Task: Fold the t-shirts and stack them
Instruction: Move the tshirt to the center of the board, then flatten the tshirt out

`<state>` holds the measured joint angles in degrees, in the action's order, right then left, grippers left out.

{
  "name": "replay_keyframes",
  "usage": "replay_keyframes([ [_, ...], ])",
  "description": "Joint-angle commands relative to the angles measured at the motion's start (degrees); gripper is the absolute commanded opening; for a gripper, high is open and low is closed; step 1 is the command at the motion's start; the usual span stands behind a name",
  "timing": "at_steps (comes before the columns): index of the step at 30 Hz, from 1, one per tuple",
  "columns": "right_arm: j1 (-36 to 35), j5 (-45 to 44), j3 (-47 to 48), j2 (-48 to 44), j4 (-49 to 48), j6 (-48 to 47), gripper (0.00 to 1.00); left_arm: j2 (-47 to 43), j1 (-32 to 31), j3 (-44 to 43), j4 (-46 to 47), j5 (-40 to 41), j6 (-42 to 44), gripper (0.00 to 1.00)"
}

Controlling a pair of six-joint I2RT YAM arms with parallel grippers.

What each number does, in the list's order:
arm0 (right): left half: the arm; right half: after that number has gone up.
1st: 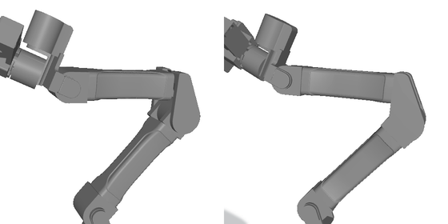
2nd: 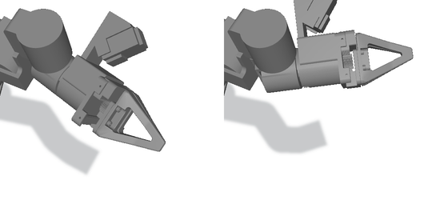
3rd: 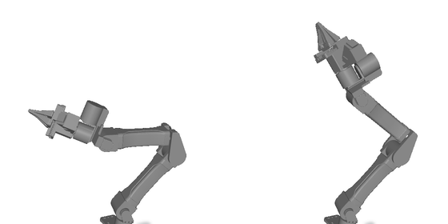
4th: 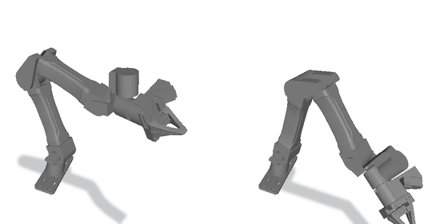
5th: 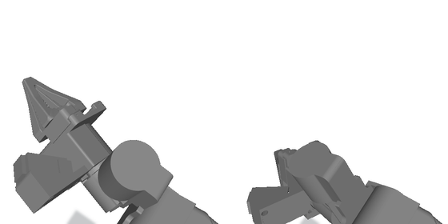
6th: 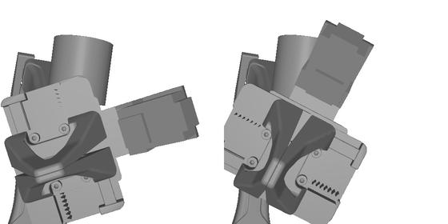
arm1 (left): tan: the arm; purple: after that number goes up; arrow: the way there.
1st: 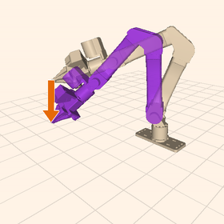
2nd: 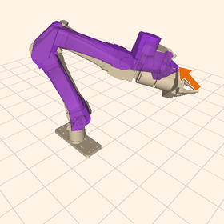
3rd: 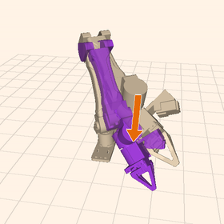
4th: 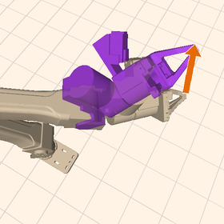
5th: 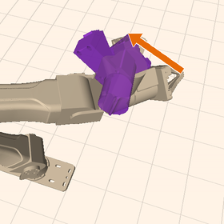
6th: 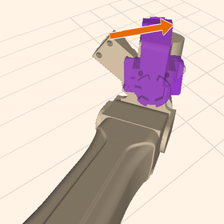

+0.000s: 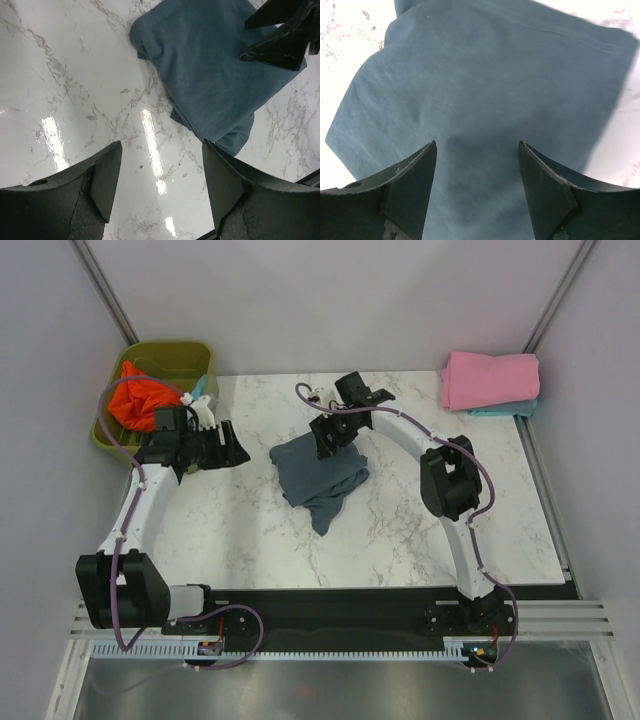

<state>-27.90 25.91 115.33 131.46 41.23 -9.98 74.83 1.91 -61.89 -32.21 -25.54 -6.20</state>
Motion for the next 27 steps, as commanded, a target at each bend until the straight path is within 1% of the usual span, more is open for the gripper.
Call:
replay_keyframes([
  [1, -1.1, -4.9, 1.6, 1.7, 0.3, -2.2, 0.73, -0.6, 0.4, -3.1, 2.3, -0.6, -2.2, 0.72],
  [6, -1.4, -7.7, 1.4, 1.3, 0.6, -3.2, 0.73, -0.7, 0.5, -3.1, 3.0, -1.0, -2.6, 0.72],
  [8, -1.4, -8.7, 1.4, 1.4, 0.7, -3.9, 0.68, -0.7, 0.9, -3.0, 3.0, -0.9, -2.8, 0.72],
  [9, -1.4, -8.9, 1.5, 1.5, 0.8, -4.2, 0.61, -0.7, 1.2, -3.0, 3.1, -1.0, -2.9, 0.72],
  [10, -1.4, -9.6, 1.7, 1.6, 0.8, -4.3, 0.42, -0.8, 1.3, -3.0, 3.2, -1.1, -2.9, 0.72],
  [14, -1.4, -10.9, 2.6, 0.8, 0.7, -4.9, 0.2, -0.7, 1.5, -3.2, 3.3, -1.0, -3.0, 0.72],
  [15, -1.4, -11.3, 3.1, 0.6, 0.8, -5.3, 0.13, -0.6, 1.4, -3.2, 3.5, -1.0, -3.2, 0.72],
  [16, -1.4, -11.7, 3.9, -0.1, 0.7, -5.8, 0.0, -0.6, 1.4, -3.1, 3.5, -1.1, -3.3, 0.72],
  [18, -1.4, -12.9, 5.5, -1.0, 1.3, -8.1, 0.0, -0.6, 1.4, -3.1, 3.9, -1.3, -3.6, 0.72],
  [20, -1.5, -14.5, 9.7, -2.9, 2.4, -9.9, 0.0, -0.4, 1.4, -3.3, 4.0, -1.4, -3.9, 0.71],
  [22, -1.5, -15.4, 14.5, -6.2, 2.6, -13.6, 0.0, 0.3, 1.4, -4.4, 3.7, -1.9, -3.8, 0.71],
  [25, -1.5, -17.0, 18.2, -12.8, -0.3, -17.1, 0.0, 1.6, 1.2, -6.2, 3.6, -2.1, -3.6, 0.71],
  [27, -1.5, -19.3, 17.7, -18.4, -5.7, -18.9, 0.0, 3.0, 0.5, -7.5, 3.6, -2.1, -3.6, 0.71],
])
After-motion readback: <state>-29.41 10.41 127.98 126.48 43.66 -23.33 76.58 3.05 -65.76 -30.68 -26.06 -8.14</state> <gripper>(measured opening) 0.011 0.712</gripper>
